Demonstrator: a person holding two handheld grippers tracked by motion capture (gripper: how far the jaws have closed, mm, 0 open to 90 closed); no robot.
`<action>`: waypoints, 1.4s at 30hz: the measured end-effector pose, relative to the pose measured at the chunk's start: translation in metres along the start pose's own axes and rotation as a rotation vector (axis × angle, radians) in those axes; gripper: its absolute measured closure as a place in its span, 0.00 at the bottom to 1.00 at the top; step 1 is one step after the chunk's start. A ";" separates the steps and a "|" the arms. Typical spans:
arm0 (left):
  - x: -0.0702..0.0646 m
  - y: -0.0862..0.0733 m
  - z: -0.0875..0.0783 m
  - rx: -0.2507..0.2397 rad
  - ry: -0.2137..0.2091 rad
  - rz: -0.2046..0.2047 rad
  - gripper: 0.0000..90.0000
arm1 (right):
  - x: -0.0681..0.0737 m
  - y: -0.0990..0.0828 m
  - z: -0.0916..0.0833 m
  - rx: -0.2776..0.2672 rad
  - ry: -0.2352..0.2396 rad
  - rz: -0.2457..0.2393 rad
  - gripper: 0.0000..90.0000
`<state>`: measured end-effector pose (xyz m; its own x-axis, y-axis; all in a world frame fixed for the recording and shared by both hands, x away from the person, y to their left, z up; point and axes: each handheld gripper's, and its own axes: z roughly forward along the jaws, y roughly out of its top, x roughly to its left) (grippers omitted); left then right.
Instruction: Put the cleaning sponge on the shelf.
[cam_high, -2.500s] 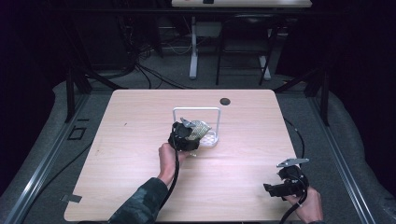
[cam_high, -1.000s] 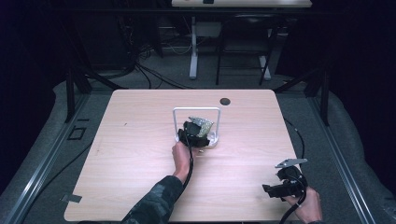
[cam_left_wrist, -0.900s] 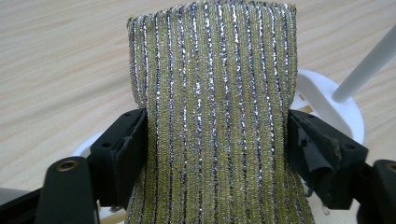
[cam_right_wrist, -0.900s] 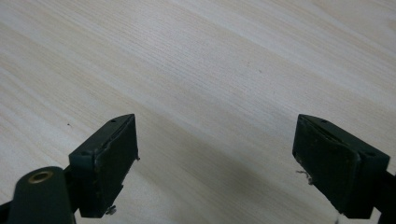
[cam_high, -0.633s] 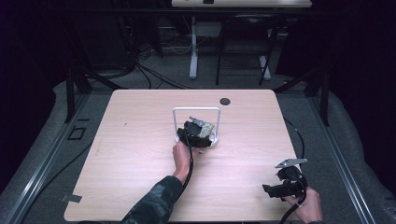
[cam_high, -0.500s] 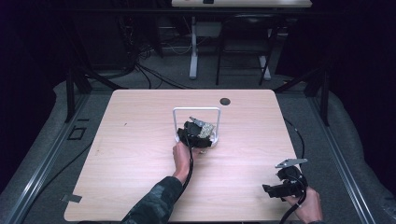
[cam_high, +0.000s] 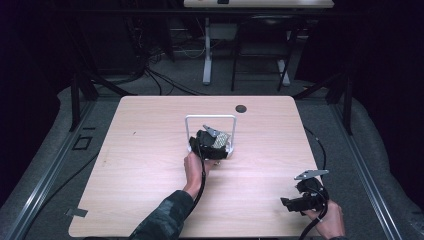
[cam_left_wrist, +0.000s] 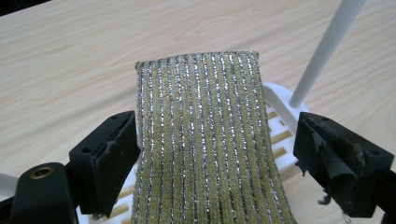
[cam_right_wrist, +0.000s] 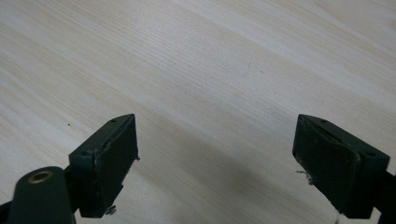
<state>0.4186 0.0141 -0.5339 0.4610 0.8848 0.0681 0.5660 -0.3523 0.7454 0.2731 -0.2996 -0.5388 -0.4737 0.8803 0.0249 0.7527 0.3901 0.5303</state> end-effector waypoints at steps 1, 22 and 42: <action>0.001 0.000 -0.002 0.001 -0.001 0.005 0.15 | 0.000 0.000 0.000 -0.001 0.000 0.001 0.15; 0.011 0.002 -0.043 0.063 -0.154 0.093 0.12 | 0.001 0.001 0.001 0.005 0.000 -0.007 0.15; 0.042 -0.021 -0.088 0.118 -0.256 0.145 0.08 | 0.003 0.001 0.001 0.013 -0.007 -0.011 0.16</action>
<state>0.3658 0.0859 -0.4884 0.6914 0.7223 -0.0118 0.5500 -0.5157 0.6570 0.2729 -0.2967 -0.5393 -0.4791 0.8777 0.0130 0.7535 0.4036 0.5191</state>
